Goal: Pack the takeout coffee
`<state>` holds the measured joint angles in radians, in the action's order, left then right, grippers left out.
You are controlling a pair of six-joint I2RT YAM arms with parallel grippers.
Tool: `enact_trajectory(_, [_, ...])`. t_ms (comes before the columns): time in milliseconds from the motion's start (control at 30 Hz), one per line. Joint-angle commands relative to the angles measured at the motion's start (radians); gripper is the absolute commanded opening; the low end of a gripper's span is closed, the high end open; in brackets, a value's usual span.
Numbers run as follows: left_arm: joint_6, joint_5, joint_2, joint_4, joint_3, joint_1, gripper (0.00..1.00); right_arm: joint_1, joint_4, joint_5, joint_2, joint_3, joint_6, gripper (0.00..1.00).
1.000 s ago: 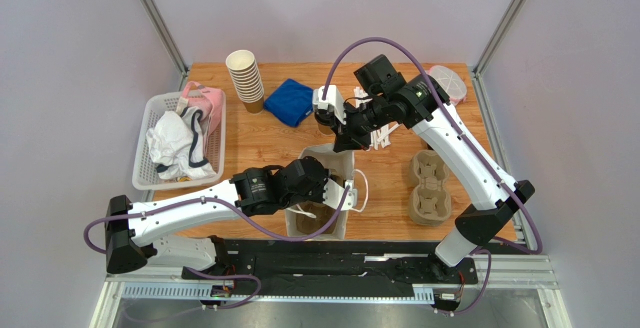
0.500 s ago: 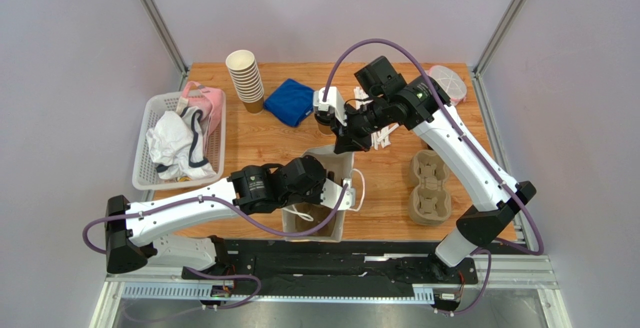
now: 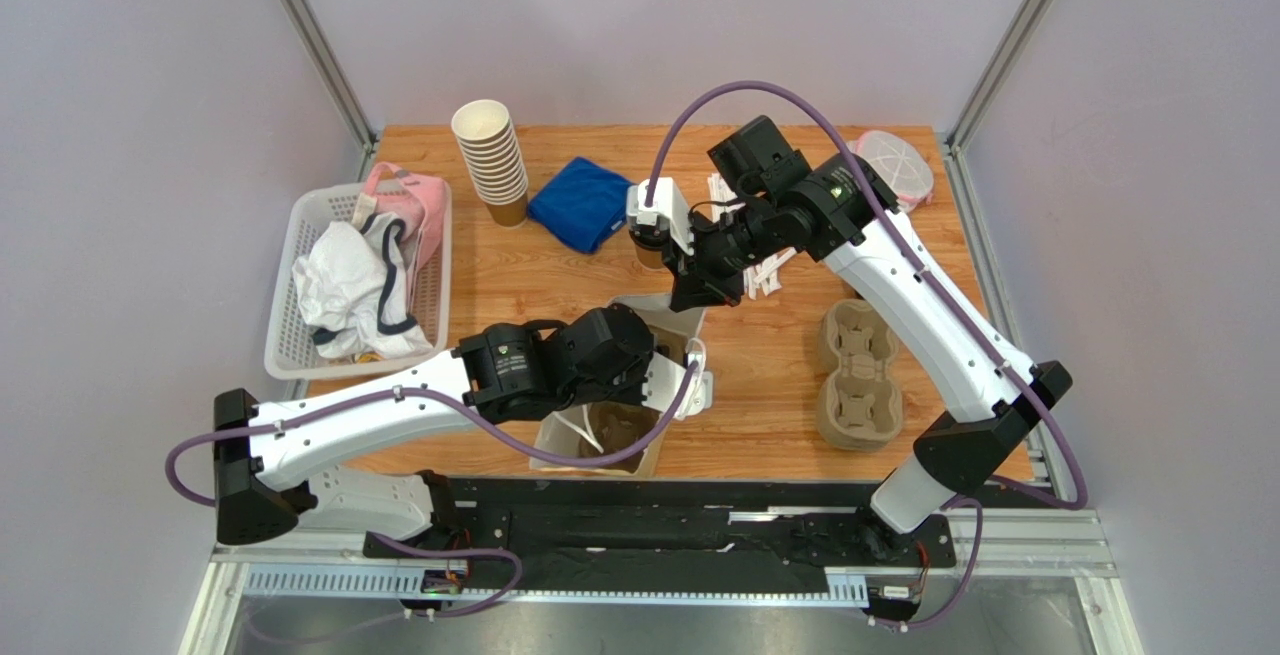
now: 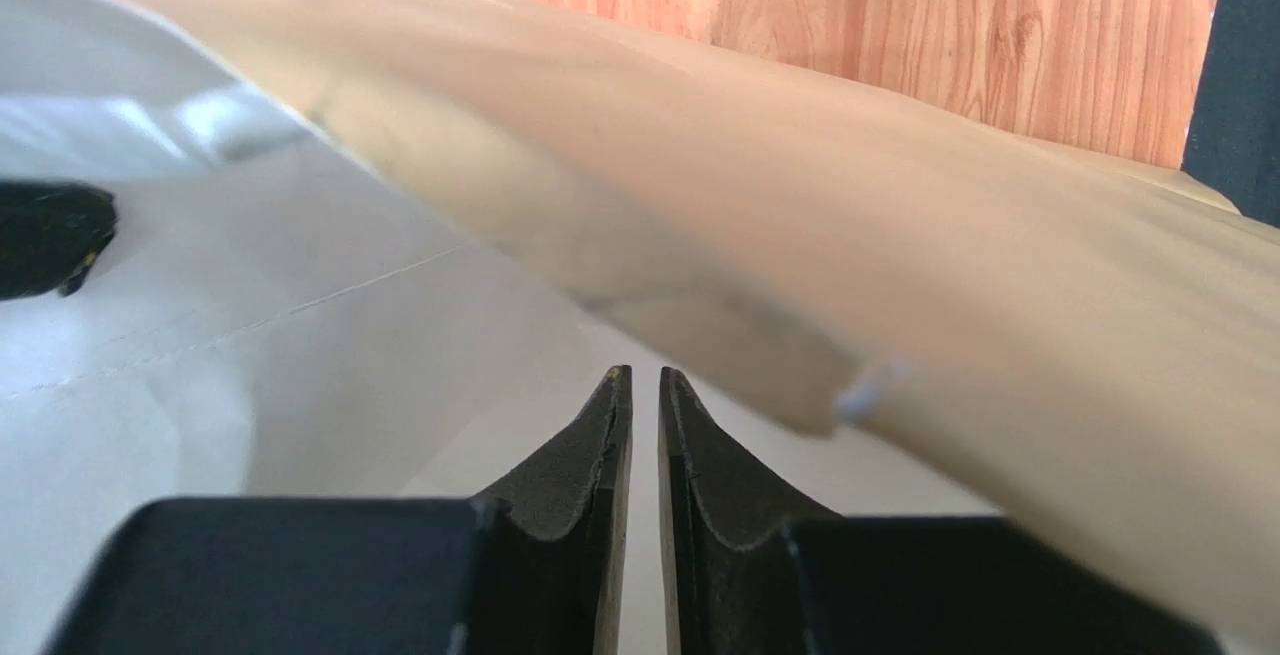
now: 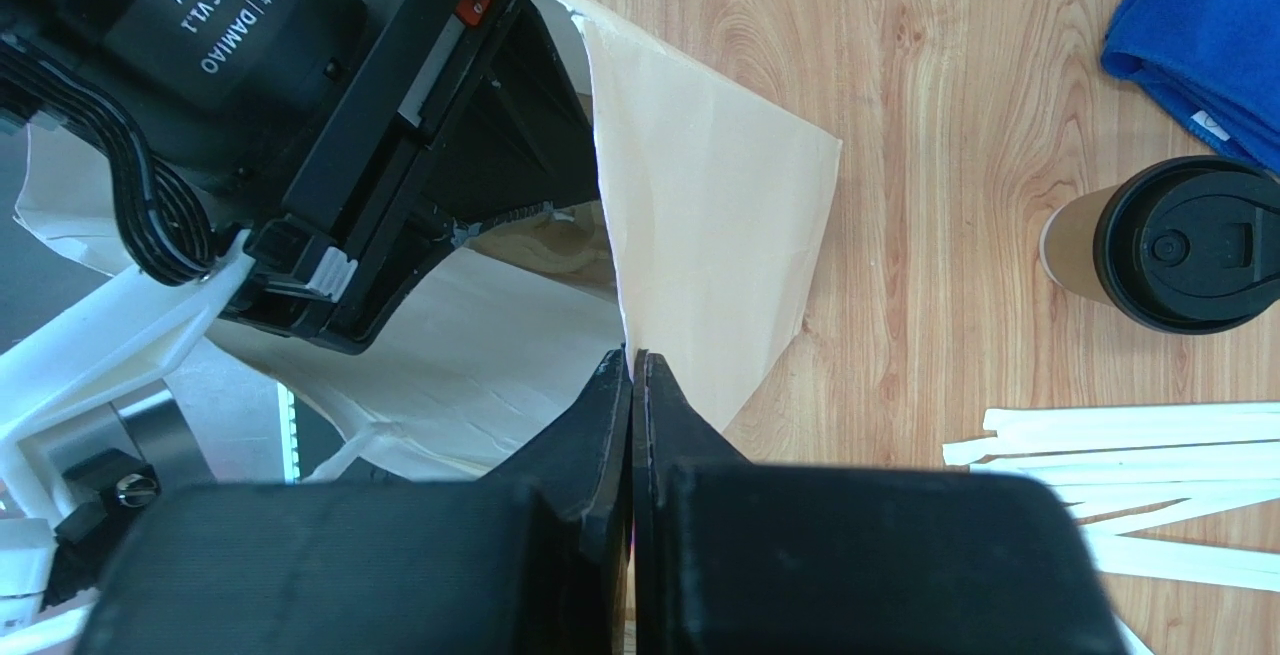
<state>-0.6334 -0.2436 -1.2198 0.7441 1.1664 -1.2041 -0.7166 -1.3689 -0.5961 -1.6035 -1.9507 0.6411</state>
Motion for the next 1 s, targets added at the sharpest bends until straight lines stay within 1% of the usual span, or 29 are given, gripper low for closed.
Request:
enact_trajectory(0, [0.003, 0.01, -0.001, 0.006, 0.009, -0.003, 0.2, -0.001, -0.256, -0.034, 0.037, -0.017, 0.009, 0.0])
enact_trajectory(33, [0.003, 0.012, 0.002, 0.009, 0.012, -0.003, 0.21, -0.001, -0.254, -0.034, 0.04, -0.016, 0.017, 0.0])
enact_trajectory(67, [0.004, 0.015, 0.008, 0.011, 0.025, -0.005, 0.25, -0.001, -0.253, -0.033, 0.046, -0.007, 0.02, 0.0])
enact_trajectory(167, [0.024, 0.038, 0.028, 0.031, 0.076, -0.003, 0.31, -0.001, -0.245, -0.019, 0.05, 0.015, 0.022, 0.0])
enact_trajectory(300, [0.032, 0.09, 0.06, 0.075, 0.147, -0.003, 0.34, -0.001, -0.236, -0.001, 0.057, 0.051, 0.026, 0.0])
enact_trajectory(367, [0.029, 0.153, 0.089, 0.104, 0.192, -0.005, 0.35, 0.0, -0.228, 0.018, 0.059, 0.059, 0.019, 0.0])
enact_trajectory(400, [0.018, 0.223, 0.101, 0.144, 0.205, -0.005, 0.36, 0.0, -0.228, 0.022, 0.059, 0.059, 0.014, 0.0])
enact_trajectory(467, [0.006, 0.269, 0.155, 0.153, 0.211, -0.005, 0.4, 0.005, -0.229, 0.021, 0.056, 0.061, 0.003, 0.0])
enact_trajectory(533, [0.001, 0.303, 0.187, 0.146, 0.213, -0.003, 0.41, 0.006, -0.229, 0.019, 0.059, 0.067, 0.002, 0.0])
enact_trajectory(633, [-0.003, 0.305, 0.223, 0.127, 0.228, -0.003, 0.43, 0.008, -0.228, 0.022, 0.063, 0.072, 0.002, 0.0])
enact_trajectory(800, [-0.002, 0.265, 0.227, 0.094, 0.263, -0.003, 0.45, 0.008, -0.226, 0.039, 0.074, 0.076, 0.0, 0.0])
enact_trajectory(900, [0.024, 0.247, 0.236, 0.071, 0.295, -0.002, 0.47, 0.009, -0.225, 0.067, 0.089, 0.082, 0.002, 0.0])
enact_trajectory(967, [0.072, 0.247, 0.247, 0.046, 0.323, 0.001, 0.53, 0.016, -0.225, 0.085, 0.109, 0.101, 0.005, 0.0])
